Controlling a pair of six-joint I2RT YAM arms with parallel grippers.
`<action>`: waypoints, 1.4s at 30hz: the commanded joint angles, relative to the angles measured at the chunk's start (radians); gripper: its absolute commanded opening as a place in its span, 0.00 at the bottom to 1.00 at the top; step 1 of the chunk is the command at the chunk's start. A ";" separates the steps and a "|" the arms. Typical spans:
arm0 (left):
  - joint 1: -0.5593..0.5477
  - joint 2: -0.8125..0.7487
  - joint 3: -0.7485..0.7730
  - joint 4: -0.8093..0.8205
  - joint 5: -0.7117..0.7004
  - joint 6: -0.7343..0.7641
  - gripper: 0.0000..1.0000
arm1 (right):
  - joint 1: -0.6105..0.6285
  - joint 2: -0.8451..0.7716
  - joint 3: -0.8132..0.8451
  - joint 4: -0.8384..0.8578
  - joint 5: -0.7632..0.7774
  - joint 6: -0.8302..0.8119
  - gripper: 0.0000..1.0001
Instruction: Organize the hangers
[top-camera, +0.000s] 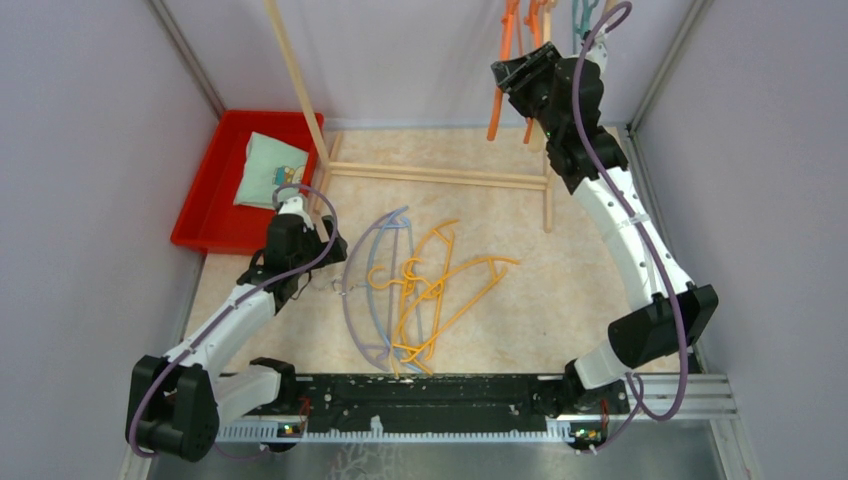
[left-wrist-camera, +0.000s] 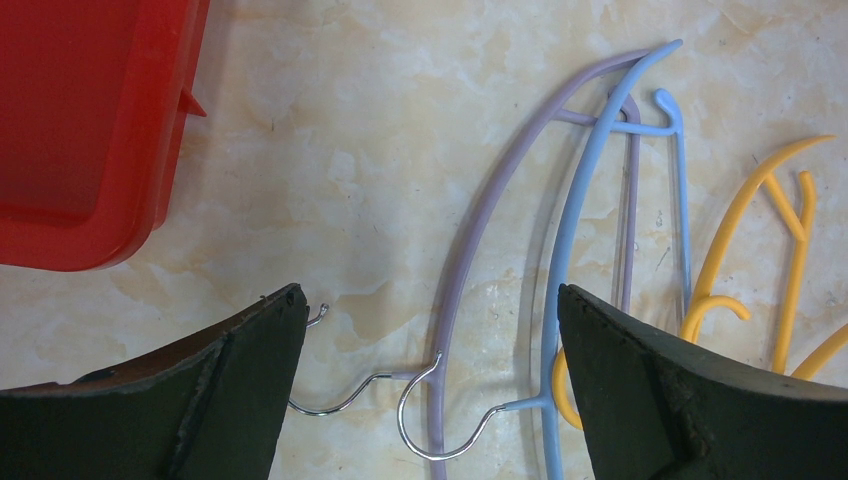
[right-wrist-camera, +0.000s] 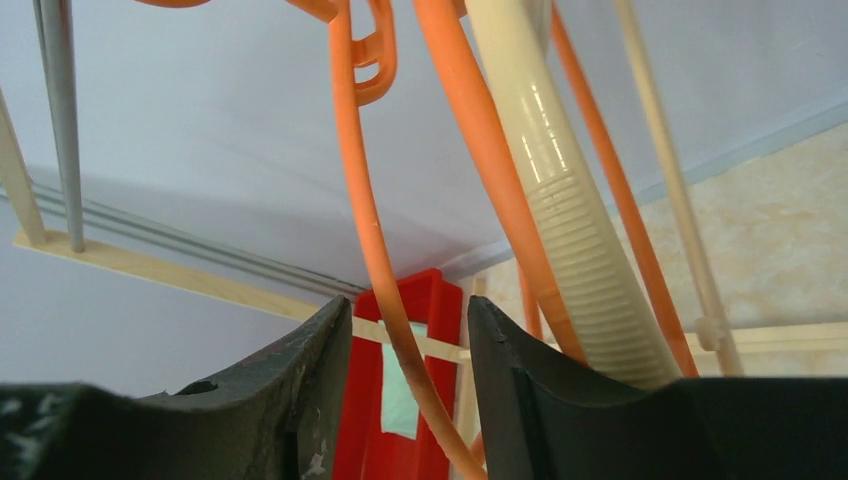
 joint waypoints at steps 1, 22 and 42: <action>0.007 -0.004 0.009 0.020 0.016 -0.016 1.00 | -0.007 -0.061 0.070 -0.022 -0.023 -0.070 0.49; 0.007 0.057 0.043 0.012 0.034 -0.016 1.00 | -0.006 -0.340 0.042 -0.202 0.124 -0.604 0.88; 0.007 0.099 0.066 0.005 0.044 -0.057 1.00 | 0.374 -0.443 -0.515 -0.366 -0.195 -0.579 0.66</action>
